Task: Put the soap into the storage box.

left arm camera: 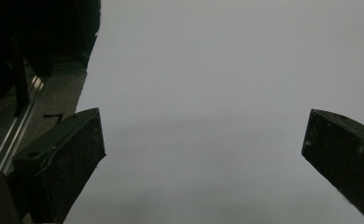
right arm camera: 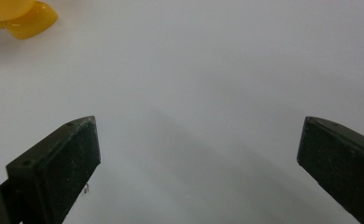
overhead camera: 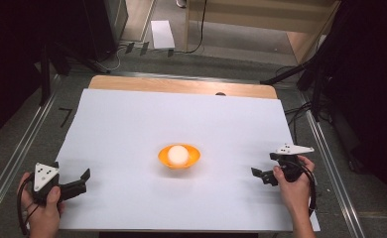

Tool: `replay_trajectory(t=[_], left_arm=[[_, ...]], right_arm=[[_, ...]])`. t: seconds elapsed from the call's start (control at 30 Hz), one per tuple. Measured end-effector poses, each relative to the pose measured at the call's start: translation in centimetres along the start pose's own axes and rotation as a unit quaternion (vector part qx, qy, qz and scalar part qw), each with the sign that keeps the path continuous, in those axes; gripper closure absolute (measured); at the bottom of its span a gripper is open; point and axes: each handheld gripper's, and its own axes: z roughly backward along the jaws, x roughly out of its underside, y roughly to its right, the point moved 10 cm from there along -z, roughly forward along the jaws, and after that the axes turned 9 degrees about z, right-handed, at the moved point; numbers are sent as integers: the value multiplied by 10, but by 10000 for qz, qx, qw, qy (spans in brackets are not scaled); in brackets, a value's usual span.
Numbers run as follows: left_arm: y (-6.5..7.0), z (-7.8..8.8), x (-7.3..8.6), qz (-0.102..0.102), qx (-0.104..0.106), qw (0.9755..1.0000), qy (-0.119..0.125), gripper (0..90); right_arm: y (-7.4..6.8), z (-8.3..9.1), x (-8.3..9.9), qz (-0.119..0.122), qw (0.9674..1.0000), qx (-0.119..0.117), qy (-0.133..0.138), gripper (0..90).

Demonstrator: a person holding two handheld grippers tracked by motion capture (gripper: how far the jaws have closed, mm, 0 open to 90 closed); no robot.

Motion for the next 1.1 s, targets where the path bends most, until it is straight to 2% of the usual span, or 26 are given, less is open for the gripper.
replay_trajectory(t=[0.33,0.7,1.1], left_arm=[[0,0,0,11,6,10000,-4,0],[0,0,0,9,18,10000,9,0],[0,0,0,19,21,10000,13,0]], right_arm=[[10,20,25,-366,9990,124,216,0],[13,39,46,-552,9970,304,445,0],[13,63,70,-831,9921,555,765,0]])
